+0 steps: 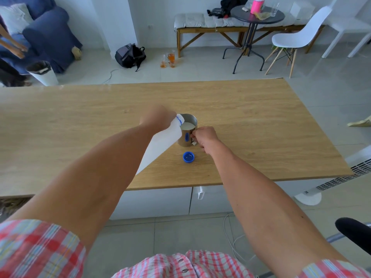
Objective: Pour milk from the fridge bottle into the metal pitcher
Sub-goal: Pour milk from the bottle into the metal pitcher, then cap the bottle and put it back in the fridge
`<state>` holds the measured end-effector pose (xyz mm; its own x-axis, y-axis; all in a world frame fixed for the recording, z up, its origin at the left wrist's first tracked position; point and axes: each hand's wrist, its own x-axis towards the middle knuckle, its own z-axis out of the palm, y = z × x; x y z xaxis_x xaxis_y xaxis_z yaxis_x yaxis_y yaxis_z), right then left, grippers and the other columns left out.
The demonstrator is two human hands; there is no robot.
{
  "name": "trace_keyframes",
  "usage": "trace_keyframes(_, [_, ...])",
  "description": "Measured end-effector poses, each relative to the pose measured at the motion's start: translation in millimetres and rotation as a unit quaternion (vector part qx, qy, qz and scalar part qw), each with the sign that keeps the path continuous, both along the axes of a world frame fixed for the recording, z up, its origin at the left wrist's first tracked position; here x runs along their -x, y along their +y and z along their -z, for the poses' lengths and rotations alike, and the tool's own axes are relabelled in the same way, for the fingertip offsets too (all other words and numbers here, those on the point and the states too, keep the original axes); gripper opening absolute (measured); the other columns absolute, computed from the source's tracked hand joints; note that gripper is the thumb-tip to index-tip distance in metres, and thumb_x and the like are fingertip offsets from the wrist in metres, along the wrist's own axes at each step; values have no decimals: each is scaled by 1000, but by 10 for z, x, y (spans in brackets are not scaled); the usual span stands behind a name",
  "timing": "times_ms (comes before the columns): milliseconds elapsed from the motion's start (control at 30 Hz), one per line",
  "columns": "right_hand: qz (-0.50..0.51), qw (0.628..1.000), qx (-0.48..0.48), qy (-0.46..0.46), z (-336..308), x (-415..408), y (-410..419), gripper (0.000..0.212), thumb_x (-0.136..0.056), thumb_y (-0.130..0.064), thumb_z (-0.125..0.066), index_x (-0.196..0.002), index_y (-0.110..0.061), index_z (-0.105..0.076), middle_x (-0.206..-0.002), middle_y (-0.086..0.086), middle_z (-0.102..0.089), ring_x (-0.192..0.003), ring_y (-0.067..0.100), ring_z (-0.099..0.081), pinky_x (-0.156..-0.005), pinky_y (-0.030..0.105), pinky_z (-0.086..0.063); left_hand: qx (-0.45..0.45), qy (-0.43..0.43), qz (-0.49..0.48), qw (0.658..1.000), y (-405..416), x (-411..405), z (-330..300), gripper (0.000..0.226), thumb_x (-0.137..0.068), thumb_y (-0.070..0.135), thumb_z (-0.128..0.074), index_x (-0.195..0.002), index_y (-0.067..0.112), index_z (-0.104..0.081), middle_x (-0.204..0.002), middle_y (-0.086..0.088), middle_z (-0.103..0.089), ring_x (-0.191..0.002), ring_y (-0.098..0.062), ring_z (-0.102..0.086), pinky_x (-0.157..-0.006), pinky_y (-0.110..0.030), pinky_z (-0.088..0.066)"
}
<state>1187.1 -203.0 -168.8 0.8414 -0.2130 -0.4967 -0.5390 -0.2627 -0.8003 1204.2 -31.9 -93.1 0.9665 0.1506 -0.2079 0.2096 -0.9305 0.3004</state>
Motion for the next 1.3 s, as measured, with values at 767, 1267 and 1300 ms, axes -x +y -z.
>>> trace_keyframes(767, [36,987,112,-106,407,792,85,55,-86,-43,-56,-136,-20,-47,-128,1,-59,-94,18,-64,-85,44,-55,411,-277,-170,852,343,689,200,47,-101,35,-39,-66,8,-25,-63,-7,-27,-57,-15,-23,-52,-33,-21])
trace_keyframes(1267, [-128,954,251,-101,630,843,196,44,-88,-38,-74,-128,-28,-60,-116,-1,-56,-99,23,-64,-82,40,-56,434,-299,-200,826,357,837,446,61,-97,49,-35,-65,-2,-28,-63,-11,-31,-60,-19,-27,-55,-35,-25])
trace_keyframes(1300, [-118,958,236,-108,609,863,202,38,-87,-35,-74,-122,-27,-60,-113,-3,-61,-95,21,-65,-77,39,-56,434,-300,-200,826,352,843,437,64,-95,53,-34,-65,-3,-29,-63,-11,-31,-59,-18,-27,-53,-33,-24])
